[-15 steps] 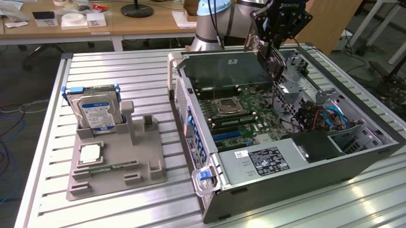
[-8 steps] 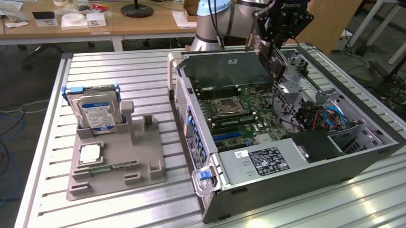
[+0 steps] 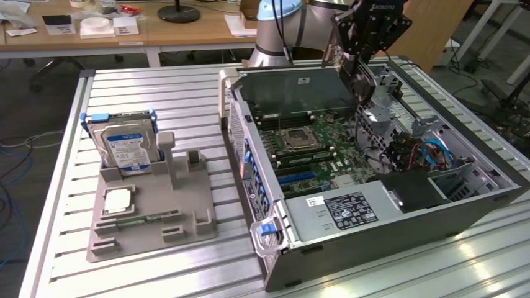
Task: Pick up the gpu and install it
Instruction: 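Pick up the gpu and move the gpu toward the slot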
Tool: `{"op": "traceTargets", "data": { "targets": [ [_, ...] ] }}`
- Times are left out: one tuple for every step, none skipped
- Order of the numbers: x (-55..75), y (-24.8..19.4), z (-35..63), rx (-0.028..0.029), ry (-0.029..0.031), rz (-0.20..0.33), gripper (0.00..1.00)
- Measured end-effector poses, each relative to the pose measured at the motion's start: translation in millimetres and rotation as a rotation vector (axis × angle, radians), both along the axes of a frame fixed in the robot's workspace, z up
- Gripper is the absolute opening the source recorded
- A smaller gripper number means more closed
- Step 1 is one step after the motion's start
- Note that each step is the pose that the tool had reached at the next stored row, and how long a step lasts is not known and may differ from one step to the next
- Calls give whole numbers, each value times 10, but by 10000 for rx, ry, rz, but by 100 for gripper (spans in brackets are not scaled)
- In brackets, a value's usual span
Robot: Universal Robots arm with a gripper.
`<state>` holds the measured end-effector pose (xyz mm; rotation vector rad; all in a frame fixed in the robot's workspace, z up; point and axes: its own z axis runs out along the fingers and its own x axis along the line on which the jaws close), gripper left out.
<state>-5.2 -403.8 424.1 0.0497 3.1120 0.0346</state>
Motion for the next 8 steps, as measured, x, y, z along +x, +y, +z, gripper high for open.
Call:
{"op": "traceTargets", "data": {
  "targets": [
    [4,0,0,0,0,0,27],
    [8,0,0,0,0,0,27],
    [12,0,0,0,0,0,27],
    [16,0,0,0,-1,0,27],
    [19,1,0,0,0,0,27],
    [23,1,0,0,0,0,27],
    [27,1,0,0,0,0,27],
    [31,1,0,0,0,1,27]
  ]
}}
